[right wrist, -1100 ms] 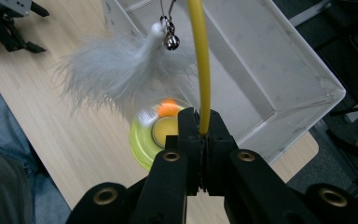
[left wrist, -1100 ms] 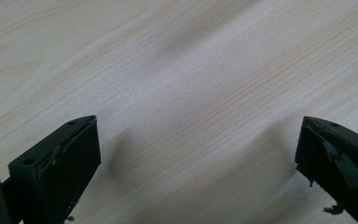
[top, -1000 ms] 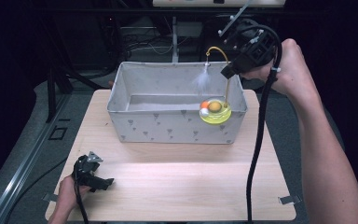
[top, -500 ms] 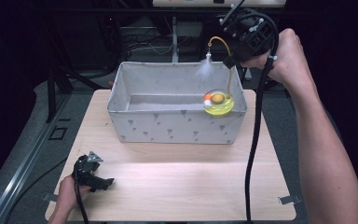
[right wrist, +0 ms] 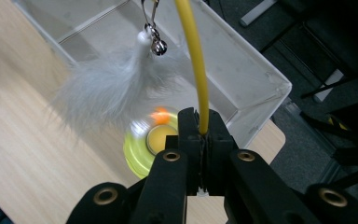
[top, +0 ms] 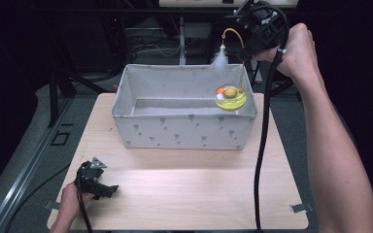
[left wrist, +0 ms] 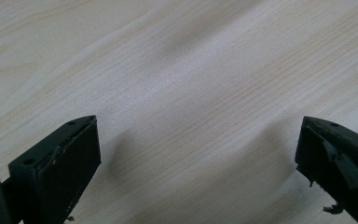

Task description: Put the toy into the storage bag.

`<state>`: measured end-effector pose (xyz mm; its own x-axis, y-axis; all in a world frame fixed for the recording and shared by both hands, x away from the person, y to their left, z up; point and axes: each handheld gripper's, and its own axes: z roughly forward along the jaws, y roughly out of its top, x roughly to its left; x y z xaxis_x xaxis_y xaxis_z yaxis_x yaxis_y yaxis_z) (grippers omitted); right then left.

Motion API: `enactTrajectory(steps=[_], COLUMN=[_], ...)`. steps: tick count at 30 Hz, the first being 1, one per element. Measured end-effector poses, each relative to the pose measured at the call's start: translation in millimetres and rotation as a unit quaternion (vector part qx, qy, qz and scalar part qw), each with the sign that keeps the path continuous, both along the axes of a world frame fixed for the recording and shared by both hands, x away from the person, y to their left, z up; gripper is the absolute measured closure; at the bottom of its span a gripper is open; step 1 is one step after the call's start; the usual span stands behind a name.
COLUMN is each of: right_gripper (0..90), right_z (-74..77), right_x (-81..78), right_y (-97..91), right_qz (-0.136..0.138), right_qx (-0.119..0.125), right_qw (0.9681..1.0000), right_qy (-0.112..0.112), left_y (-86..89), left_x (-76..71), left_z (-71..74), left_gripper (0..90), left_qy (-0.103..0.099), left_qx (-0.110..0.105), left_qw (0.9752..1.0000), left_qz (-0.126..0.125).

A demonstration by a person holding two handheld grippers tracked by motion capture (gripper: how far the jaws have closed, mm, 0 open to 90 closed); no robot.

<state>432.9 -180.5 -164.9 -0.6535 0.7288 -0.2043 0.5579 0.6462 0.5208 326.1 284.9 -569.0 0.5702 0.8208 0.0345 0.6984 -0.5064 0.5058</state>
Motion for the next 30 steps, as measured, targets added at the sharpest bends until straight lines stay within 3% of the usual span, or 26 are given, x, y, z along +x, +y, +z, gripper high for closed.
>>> enactTrajectory(steps=[12,17,24,30], right_gripper=[89.0,89.0,89.1,89.0], right_z=[-13.0,-24.7,-40.4,-55.2], right_x=[21.9,30.5,42.5,51.0], right_y=[-11.0,-12.3,-18.3,-17.8], right_qz=[-0.026,-0.034,-0.047,-0.048], right_qx=[0.017,0.010,0.029,0.032], right_qw=[0.9995,0.9994,0.9984,0.9983], right_qy=[0.001,0.002,0.003,0.009], left_y=[-0.3,-0.1,0.0,0.1], left_x=[-0.5,-0.2,-0.3,-0.2], left_z=[0.2,0.2,-0.3,-0.3], left_gripper=[0.1,0.1,0.1,0.1], left_qy=[-0.002,-0.001,-0.002,-0.002], left_qx=[0.001,0.000,0.000,0.000], left_qw=[1.0000,1.0000,1.0000,1.0000], left_qz=[0.000,0.000,0.001,0.001])
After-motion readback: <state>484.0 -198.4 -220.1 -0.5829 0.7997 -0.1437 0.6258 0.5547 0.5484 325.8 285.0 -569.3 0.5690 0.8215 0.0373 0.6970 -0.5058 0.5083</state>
